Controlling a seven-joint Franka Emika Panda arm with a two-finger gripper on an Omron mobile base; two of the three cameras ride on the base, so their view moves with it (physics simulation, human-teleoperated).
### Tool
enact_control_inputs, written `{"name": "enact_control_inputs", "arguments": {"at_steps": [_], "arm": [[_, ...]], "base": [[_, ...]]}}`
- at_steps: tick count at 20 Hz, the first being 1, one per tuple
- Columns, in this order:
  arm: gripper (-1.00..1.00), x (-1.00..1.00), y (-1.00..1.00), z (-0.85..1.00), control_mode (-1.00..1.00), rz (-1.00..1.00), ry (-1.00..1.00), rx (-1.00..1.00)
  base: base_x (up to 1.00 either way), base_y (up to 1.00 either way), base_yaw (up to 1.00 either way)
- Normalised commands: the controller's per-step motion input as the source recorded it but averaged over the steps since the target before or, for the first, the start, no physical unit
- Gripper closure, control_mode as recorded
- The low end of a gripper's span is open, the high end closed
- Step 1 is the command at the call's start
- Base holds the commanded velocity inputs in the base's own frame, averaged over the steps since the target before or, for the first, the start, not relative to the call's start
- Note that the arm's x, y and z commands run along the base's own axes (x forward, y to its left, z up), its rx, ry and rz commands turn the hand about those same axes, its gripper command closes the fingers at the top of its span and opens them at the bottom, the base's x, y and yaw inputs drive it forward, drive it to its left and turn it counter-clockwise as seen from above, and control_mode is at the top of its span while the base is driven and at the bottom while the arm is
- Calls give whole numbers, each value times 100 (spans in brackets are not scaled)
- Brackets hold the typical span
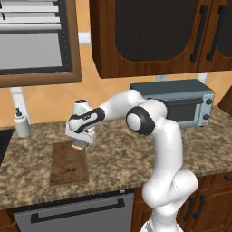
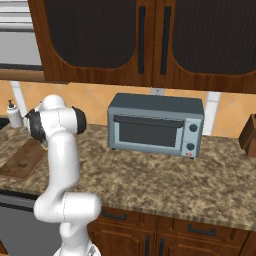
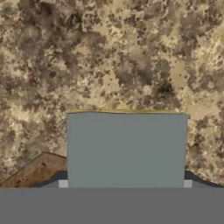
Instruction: Pick up the sponge from the counter and clean the cutting board by briefly scrubbing or pressing down on the cutting board. Once finished, release the sponge.
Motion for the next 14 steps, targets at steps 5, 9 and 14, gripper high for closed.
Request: {"name": "enact_control_inputs", "arguments": {"at_steps": [5,9,14], "arm": [[100,0,70,0,-100,-14,-11,0],[100,-1,74,-18,-100,-17,-3,0],[100,-36,25,-20,-100,-9,0,0]], "base": [[0,0,0],[0,0,0],[0,0,0]]}}
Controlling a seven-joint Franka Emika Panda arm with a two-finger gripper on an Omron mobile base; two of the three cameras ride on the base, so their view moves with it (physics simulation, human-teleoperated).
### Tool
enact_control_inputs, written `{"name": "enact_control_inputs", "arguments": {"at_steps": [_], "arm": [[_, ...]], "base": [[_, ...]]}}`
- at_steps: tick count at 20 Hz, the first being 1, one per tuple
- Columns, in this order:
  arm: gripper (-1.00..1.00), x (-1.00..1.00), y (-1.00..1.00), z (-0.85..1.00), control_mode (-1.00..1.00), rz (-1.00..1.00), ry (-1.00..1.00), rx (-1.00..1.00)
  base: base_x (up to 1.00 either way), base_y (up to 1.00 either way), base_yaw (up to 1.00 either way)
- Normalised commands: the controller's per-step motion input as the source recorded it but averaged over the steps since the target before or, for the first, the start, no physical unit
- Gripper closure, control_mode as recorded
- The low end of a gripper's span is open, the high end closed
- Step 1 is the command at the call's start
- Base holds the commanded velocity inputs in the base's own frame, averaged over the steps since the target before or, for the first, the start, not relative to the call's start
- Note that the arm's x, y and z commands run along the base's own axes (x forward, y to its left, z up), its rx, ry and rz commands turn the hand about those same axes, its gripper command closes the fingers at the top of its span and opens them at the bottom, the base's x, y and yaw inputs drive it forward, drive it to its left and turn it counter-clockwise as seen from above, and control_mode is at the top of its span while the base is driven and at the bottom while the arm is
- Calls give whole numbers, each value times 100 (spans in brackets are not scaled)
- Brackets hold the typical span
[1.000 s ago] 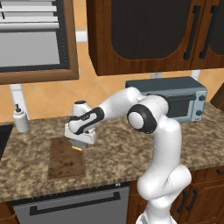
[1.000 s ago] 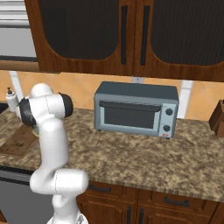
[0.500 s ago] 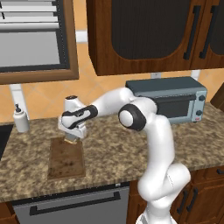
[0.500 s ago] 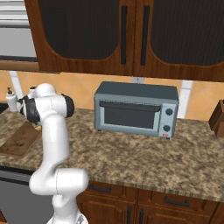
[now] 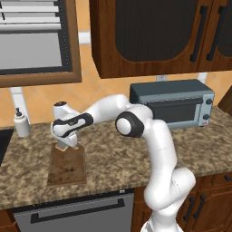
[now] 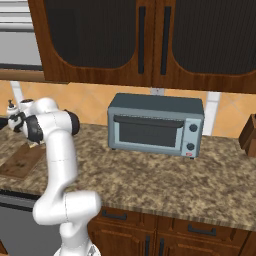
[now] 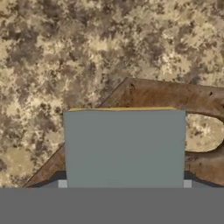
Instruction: Pick up the sponge from the counter and clean the cutting board by briefly scrubbing or pressing down on the cutting board. Once finished, release the sponge.
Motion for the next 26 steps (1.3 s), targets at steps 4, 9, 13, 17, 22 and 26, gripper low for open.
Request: {"name": "enact_control_inputs", "arguments": {"at_steps": [4,9,13,17,22,26], "arm": [[100,-52,22,-2,-100,-2,-1,0],[100,-83,36,-66,-100,-5,-13,3],[100,-99,20,-69,-100,-3,-14,7],[100,-79,16,-19,-100,-1,-1,14],[100,-58,10,-24,-100,0,18,10],[100,-99,24,-42,-100,0,7,0]], "base": [[0,0,0],[0,0,0],[0,0,0],[0,0,0],[0,0,0],[0,0,0]]}}
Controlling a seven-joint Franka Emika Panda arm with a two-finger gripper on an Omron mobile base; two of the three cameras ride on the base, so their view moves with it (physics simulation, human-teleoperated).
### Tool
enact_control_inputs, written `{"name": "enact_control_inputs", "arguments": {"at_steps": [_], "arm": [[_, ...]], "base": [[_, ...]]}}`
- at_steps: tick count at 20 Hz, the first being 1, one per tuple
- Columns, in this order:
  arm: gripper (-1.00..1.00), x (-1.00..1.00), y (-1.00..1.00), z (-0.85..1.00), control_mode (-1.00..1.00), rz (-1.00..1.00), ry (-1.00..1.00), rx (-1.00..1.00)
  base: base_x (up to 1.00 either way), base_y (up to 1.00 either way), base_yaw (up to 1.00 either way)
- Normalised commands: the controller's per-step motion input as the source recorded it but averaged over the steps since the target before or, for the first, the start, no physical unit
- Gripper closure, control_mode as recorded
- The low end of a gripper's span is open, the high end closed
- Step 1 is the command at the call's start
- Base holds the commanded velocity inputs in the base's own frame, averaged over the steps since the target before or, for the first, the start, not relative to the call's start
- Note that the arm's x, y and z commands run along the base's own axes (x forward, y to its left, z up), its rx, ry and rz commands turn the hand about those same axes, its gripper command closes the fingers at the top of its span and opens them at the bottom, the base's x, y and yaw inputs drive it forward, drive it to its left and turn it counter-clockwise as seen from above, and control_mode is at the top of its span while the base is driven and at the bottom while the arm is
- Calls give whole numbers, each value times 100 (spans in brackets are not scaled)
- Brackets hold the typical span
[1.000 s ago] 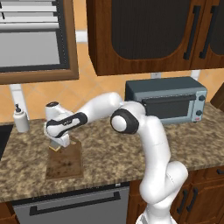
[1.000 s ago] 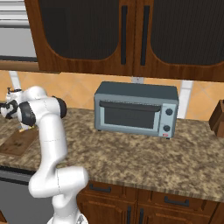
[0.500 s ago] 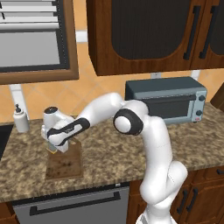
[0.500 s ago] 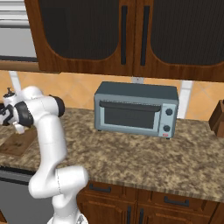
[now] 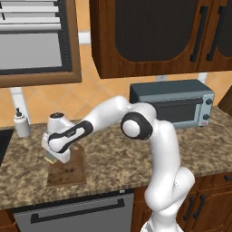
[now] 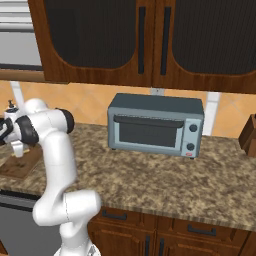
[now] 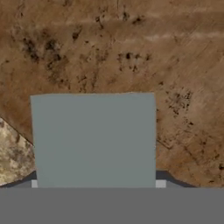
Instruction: Pick up the sponge from the counter and clean the cutting board by briefly scrubbing or pressing down on the cutting board. Once finished, release the sponge.
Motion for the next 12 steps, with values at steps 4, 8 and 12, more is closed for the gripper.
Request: {"name": "enact_control_inputs", "arguments": {"at_steps": [4,8,12], "arm": [[100,-93,9,-4,-100,3,19,-3],[100,-100,0,-30,-100,14,14,-1],[100,-100,0,-45,-100,15,13,0]], "base": [[0,0,0],[0,0,0],[0,0,0]]}}
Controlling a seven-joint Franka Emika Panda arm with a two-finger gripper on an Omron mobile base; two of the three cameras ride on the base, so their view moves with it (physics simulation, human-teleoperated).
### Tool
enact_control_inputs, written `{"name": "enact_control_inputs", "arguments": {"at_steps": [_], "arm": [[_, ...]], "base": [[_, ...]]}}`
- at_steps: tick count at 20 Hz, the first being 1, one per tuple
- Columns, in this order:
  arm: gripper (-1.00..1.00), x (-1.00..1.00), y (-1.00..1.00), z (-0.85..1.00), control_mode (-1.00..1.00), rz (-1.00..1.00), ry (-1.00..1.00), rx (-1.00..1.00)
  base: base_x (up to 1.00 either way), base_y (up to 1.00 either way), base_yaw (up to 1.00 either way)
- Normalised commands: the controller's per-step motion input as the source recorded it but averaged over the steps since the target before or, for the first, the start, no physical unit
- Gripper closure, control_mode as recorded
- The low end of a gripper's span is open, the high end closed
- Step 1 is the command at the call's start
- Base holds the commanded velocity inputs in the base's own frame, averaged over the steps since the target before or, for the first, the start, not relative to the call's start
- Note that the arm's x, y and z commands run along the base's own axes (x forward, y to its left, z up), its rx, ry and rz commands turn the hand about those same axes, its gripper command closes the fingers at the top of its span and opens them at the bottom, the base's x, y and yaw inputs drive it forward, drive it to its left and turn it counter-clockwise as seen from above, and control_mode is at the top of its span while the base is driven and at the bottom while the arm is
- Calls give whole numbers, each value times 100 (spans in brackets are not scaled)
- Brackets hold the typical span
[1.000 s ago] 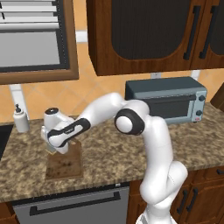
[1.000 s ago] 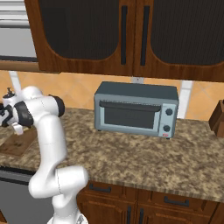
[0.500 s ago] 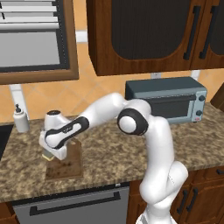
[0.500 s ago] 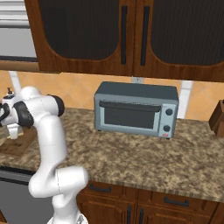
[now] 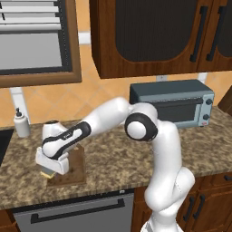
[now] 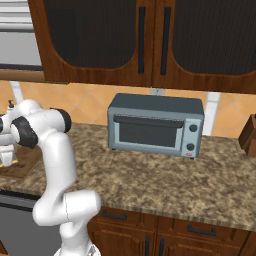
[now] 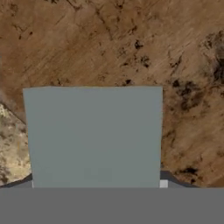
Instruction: Pick up the sponge from the counter and clean the cutting board by briefly scrubbing or pressing down on the cutting board. Once finished, release the sponge.
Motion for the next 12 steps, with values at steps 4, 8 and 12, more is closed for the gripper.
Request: {"name": "enact_control_inputs", "arguments": {"at_steps": [4,8,12], "arm": [[100,-99,0,-62,-100,12,3,-3],[100,-93,1,-86,-100,0,1,-17],[100,-100,0,-57,-100,0,-7,-13]], "base": [[0,0,0],[0,0,0],[0,0,0]]}}
